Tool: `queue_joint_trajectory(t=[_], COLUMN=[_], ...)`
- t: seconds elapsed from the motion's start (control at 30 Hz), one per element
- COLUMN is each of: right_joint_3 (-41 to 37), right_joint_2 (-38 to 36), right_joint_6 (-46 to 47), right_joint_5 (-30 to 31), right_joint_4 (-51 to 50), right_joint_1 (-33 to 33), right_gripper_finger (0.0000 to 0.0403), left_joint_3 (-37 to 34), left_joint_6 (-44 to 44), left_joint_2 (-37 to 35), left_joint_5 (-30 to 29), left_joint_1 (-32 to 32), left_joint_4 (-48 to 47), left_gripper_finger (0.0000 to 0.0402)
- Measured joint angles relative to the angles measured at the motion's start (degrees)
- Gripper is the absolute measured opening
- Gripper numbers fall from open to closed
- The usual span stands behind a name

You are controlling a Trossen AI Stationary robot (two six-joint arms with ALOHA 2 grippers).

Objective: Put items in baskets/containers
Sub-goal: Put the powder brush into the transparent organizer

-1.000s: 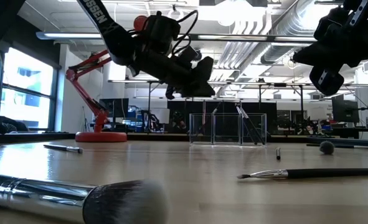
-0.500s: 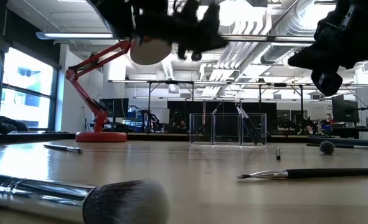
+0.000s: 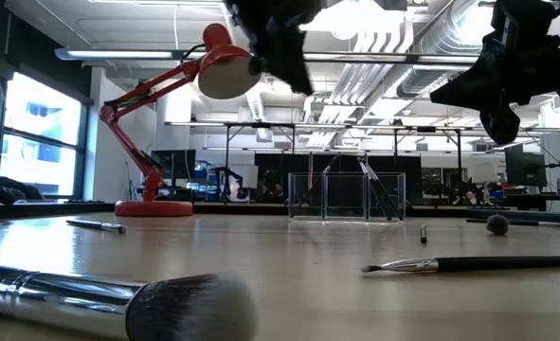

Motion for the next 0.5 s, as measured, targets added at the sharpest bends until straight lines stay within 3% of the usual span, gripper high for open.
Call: queue_joint_trajectory(t=[0.2,0.37,0.5], right_joint_3=[4.5,16.7,29.7], right_joint_2=[5.4,17.0,27.3], right_joint_6=[6.2,6.0,5.8], right_joint_5=[-0.3,0.6,-7.5], right_joint_4=[-5.7,-16.8,-34.4], right_joint_1=[0.7,1.4,1.4], right_gripper_finger=[0.0001,0.0000,0.0000], left_joint_3=[-1.1,-9.3,-19.4], left_joint_6=[2.5,1.6,-1.6], left_joint_2=[0.1,-0.8,-5.2], left_joint_5=[1.0,3.2,6.4], left_joint_1=[-2.2,-5.2,-6.8], left_joint_4=[-10.5,-6.3,1.2], left_gripper_finger=[0.0001,0.0001,0.0001])
